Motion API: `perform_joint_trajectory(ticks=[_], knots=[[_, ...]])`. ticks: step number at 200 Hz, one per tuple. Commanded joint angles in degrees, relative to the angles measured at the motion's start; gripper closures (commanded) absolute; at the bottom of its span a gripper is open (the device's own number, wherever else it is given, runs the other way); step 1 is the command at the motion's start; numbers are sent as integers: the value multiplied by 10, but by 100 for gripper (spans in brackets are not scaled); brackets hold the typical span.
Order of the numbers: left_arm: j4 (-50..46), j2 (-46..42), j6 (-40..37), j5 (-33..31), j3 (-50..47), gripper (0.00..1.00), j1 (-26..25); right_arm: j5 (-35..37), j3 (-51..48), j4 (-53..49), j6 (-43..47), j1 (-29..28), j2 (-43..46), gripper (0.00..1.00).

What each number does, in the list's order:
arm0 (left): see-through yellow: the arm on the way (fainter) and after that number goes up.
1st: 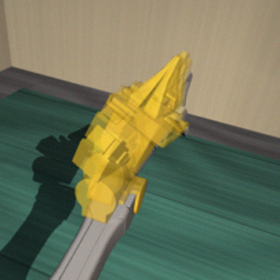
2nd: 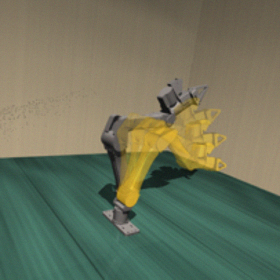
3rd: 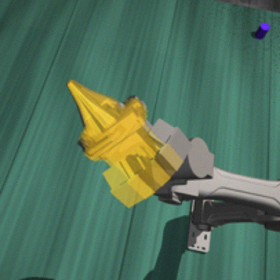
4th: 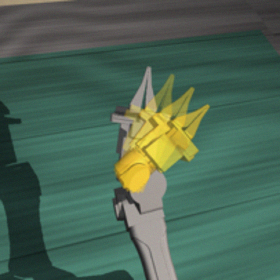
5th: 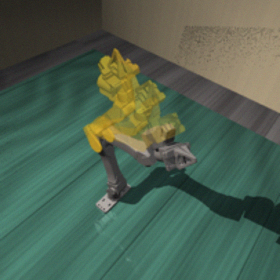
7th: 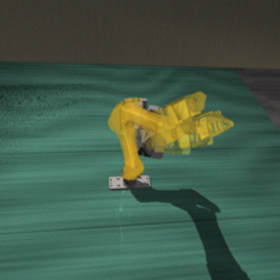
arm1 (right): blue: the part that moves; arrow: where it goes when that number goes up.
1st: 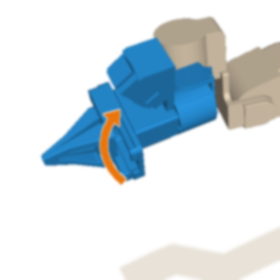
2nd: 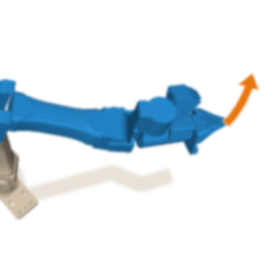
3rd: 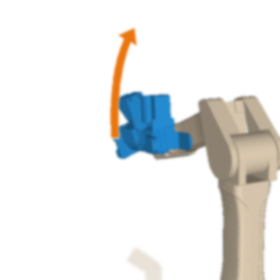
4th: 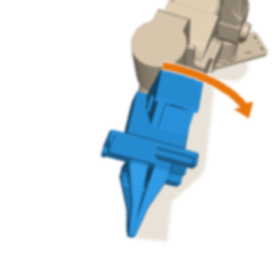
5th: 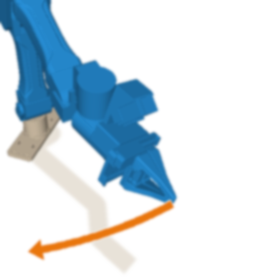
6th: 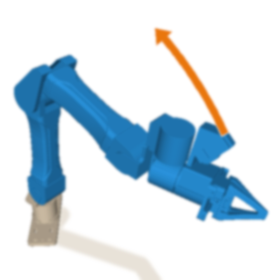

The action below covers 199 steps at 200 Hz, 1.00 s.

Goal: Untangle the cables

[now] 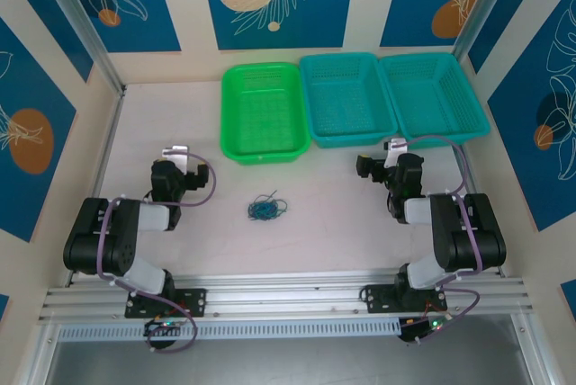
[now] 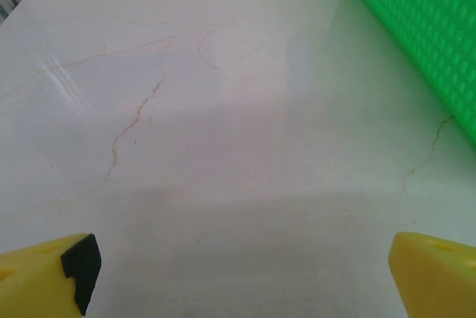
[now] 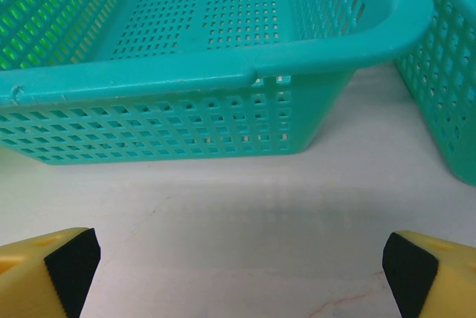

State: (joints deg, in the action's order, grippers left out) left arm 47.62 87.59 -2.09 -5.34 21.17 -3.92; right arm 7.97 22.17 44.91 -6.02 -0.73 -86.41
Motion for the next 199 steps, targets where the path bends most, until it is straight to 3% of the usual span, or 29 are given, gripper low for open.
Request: perform_joint_trajectory(ticks=[1, 30, 45, 56, 84, 99, 119, 139, 165, 199], knots=[[41, -5, 0, -7, -8, 0, -6, 18, 12, -21, -3, -5, 45, 1], [52, -84, 14, -48, -51, 0, -7, 53, -9, -136, -62, -8, 194, 1], [-20, -152, 37, -82, -51, 0, -8, 64, -20, -205, -110, -11, 289, 1], [-68, -201, 59, -95, -50, 1, -9, 55, -1, -309, -151, -11, 354, 1], [-275, -321, 166, -82, 1, 5, -9, -56, 101, -552, -230, -18, 424, 0], [-388, -359, 234, -26, 48, 10, -12, -139, 143, -627, -254, -44, 415, 1], [-516, -361, 311, 65, 113, 16, -30, -194, 181, -681, -267, -128, 379, 1], [-586, -333, 344, 124, 156, 18, -87, -184, 211, -704, -275, -234, 314, 1], [-649, -274, 332, 123, 201, 19, -202, -161, 242, -678, -284, -340, 207, 1], [-655, -187, 345, 145, 227, 24, -268, -128, 275, -631, -300, -402, 75, 1]])
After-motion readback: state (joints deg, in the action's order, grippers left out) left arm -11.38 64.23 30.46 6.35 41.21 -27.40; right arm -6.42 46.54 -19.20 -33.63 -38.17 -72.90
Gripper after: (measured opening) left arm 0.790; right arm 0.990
